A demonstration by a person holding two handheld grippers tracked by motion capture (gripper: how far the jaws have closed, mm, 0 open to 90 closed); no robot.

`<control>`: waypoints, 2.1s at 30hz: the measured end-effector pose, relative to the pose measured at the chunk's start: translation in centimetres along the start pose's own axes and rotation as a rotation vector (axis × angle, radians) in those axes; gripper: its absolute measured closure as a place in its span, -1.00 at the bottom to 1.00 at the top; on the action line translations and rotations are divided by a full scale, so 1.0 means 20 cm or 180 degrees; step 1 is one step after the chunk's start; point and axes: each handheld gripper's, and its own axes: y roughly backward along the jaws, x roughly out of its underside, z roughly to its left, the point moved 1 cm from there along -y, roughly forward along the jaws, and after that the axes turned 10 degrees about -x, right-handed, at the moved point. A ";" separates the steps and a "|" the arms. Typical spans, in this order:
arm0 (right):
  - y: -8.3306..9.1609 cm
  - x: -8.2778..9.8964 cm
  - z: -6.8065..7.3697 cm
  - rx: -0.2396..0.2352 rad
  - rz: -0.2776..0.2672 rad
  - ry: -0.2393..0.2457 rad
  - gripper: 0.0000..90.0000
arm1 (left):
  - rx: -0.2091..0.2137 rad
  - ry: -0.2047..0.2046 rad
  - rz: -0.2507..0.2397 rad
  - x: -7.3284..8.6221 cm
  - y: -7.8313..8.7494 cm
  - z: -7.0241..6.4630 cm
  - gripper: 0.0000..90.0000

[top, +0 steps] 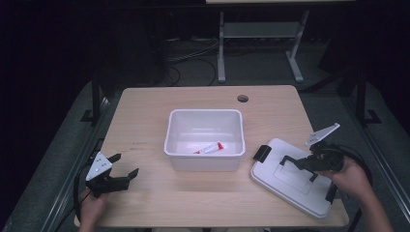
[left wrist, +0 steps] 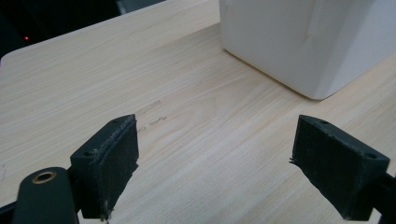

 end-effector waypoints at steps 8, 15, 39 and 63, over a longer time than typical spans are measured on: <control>0.12 -0.05 0.07 0.0036 -0.0064 0.0120 0.87 | -0.0002 0.0022 -0.0012 0.00 0.00 0.00 -0.69; 0.24 -0.10 0.14 0.0097 -0.0127 0.0264 0.87 | -0.0009 0.0020 -0.0015 0.00 0.01 0.01 -0.69; 0.48 -0.28 0.32 0.0190 -0.0095 0.0630 0.87 | -0.0006 0.0034 -0.0009 0.00 0.01 0.01 -0.69; 0.45 -0.65 0.41 0.0002 -0.0032 0.1062 0.87 | -0.0009 0.0059 -0.0039 0.00 0.00 0.02 -0.69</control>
